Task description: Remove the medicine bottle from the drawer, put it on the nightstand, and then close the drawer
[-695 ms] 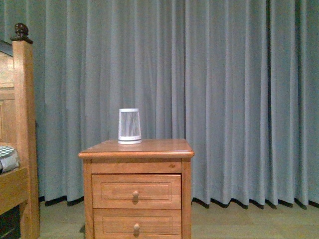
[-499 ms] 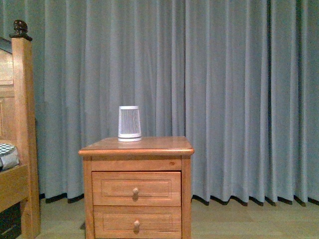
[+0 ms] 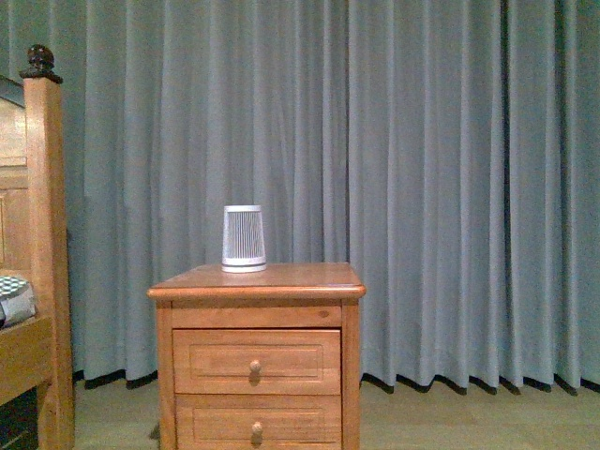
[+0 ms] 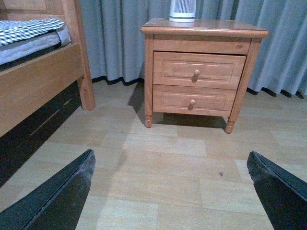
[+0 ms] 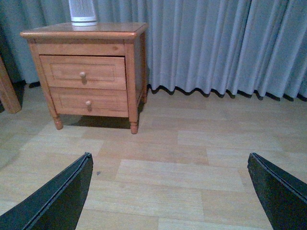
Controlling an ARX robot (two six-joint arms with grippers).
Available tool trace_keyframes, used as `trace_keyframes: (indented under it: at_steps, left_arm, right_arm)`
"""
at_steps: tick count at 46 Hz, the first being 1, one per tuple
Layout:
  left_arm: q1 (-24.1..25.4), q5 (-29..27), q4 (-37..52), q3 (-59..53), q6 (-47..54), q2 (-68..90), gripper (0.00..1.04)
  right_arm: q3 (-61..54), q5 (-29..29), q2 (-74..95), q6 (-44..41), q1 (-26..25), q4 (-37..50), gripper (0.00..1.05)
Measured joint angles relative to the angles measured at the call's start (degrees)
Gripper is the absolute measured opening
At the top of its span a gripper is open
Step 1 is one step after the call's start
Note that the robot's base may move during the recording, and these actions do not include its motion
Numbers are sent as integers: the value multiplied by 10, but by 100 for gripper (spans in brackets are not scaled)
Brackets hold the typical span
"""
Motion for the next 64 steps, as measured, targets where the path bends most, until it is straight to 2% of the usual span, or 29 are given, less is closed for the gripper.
trace_keyframes:
  at_steps: [64]
  left_arm:
    - [0,0,0,0,0,0,98]
  right_arm:
    - [0,0,0,0,0,0,98]
